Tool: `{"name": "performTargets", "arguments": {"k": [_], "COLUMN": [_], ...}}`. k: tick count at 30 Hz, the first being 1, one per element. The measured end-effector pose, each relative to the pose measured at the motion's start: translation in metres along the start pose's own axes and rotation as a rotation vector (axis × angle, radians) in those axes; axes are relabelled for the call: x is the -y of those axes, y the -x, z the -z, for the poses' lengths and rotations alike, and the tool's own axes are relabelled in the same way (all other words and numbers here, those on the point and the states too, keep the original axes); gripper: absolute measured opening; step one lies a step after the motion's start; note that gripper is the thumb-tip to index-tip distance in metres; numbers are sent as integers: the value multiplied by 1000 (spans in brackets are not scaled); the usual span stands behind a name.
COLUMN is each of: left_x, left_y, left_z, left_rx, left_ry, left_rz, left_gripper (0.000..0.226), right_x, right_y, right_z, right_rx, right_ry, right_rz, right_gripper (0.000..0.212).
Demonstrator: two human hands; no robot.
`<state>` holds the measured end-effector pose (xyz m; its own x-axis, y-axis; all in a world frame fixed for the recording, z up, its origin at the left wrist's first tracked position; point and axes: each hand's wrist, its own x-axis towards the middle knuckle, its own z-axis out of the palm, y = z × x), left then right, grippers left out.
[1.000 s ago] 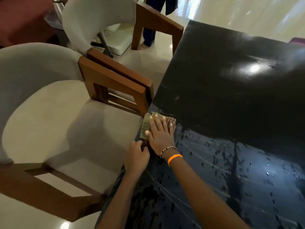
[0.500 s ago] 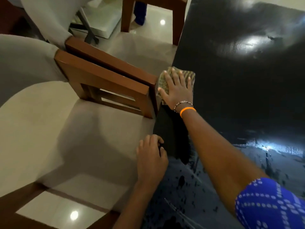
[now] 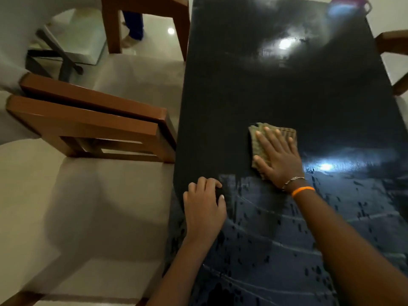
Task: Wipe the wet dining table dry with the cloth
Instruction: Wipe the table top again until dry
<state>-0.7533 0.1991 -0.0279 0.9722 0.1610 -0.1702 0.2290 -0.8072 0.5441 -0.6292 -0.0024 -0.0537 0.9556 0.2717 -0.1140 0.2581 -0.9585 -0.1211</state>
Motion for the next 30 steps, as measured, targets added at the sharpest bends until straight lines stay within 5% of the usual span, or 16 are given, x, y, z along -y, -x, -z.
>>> {"name": "performTargets", "arguments": {"k": [5,9,13,18,22,30], "left_x": [0,-2,-5,-12,-31,-134], "left_y": [4,3,6,17,28,41], "left_z": [-3,0,3,-2,-17,-80], "left_rx": [-3,-22,-59,-152,-149,35], "left_ry": [-7,47,62,70,27,-102], "left_rz": [-28,9,44,145,162,-78], "left_gripper": [20,23,28,26,27,17], "right_x": [-63,-28,51,119,71,-137], "right_y": [28,20,9,20,32,64], "right_z": [11,-2,-16,-29,-24,2], "right_rx": [-53,-81,-69,22,0,-43], "right_ry": [-24,-113,-145,-118,-94,-58], "right_rz": [-311,-510,-336,218,365,-15], "right_gripper": [70,64,57,55,54,55]}}
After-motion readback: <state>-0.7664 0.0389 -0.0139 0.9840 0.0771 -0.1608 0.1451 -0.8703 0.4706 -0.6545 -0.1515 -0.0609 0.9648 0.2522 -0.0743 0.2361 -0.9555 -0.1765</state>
